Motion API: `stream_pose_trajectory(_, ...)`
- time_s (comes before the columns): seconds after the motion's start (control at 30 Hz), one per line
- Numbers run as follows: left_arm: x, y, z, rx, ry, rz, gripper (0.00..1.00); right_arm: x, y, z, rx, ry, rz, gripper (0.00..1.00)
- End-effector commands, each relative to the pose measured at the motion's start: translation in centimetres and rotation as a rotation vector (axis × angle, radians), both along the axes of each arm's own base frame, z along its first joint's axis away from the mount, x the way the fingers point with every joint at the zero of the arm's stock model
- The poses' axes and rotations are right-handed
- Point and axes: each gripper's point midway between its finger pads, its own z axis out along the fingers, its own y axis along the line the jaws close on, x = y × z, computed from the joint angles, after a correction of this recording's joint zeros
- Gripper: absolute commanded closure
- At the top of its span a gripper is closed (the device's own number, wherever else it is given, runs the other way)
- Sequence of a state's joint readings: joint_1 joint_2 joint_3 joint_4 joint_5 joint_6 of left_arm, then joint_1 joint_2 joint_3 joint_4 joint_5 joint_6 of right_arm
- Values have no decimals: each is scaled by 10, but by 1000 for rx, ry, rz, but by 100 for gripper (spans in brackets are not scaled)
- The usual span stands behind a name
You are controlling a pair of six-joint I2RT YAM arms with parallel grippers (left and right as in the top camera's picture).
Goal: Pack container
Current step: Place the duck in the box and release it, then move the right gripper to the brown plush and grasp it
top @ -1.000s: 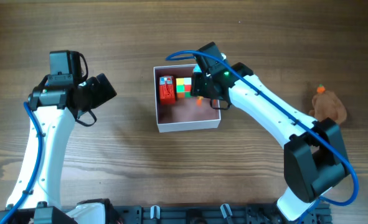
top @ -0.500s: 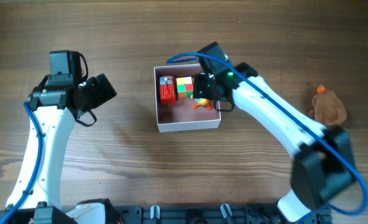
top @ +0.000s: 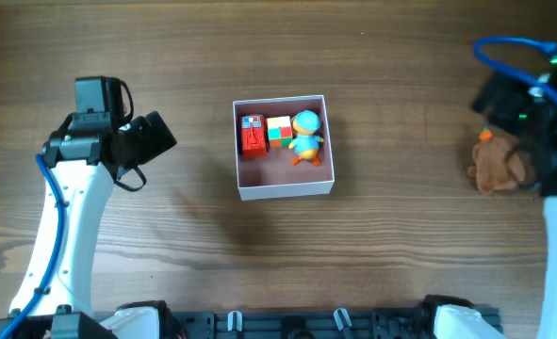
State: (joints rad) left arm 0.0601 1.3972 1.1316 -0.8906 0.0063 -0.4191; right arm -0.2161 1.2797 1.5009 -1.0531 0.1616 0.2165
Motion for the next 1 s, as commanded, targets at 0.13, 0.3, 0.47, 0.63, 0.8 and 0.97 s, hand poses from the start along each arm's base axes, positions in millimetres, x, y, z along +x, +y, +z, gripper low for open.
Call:
stream_pose_trajectory(0.13, -4, -4, -6, -5, 27, -29, 4, -2, -65, -102, 16, 357, 102, 0)
stream_pose_trajectory(0.3, -6, -4, -7, -6, 38, -26, 4, 7, -78, -146, 50, 461, 128, 0)
stream_pose_trajectory(0.47, -6, -4, -7, -6, 35, -26, 4, 6, -82, -200, 108, 607, 155, 0)
stream_pose_trajectory(0.63, -5, -4, -7, -6, 33, -26, 4, 7, -84, -246, 158, 694, 162, 0)
stream_pose_trajectory(0.8, -5, -4, -7, -5, 30, -26, 4, 5, -83, -282, 203, 762, 165, 1)
stream_pose_trajectory(0.97, -5, -4, -7, -5, 30, -26, 4, 6, -84, -290, 209, 768, 160, 10)
